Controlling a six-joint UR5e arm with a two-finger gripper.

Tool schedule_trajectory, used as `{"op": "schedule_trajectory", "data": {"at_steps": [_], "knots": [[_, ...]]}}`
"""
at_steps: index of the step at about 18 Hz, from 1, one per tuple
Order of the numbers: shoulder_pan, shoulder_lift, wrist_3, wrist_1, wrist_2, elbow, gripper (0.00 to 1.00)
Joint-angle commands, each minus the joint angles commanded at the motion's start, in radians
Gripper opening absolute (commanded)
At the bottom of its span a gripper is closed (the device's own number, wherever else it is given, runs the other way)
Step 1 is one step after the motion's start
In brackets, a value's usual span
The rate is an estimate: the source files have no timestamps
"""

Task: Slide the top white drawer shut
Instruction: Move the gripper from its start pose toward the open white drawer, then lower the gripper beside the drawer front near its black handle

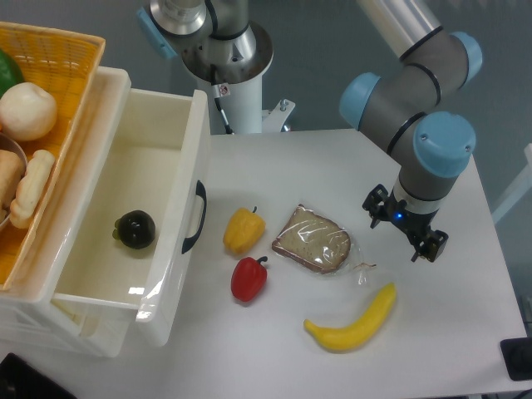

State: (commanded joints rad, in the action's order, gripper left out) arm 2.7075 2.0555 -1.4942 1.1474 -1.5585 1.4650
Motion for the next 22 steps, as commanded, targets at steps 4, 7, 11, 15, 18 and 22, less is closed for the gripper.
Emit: {"op": "schedule_trajectory", "data": {"at_steps": [4,7,11,15,18,22], "knots": [[-0.002,-0.008,0.002,0.002,0.003,0.011,1.0],[-0.005,-0.021,0.017,0.0,0.003,0.055,1.0],[-0.009,-0.089,0.087,-0.005,0.026,0.104,1.0],[-0.032,-0.139,0.242,-0.003,0.135,0.153,1.0],[-0.063,-0.166,0.291,-0.005,0.147,0.164,1.0],[-0.067,-0.204,0.403,-0.002,0.314,0.181,0.64]]}}
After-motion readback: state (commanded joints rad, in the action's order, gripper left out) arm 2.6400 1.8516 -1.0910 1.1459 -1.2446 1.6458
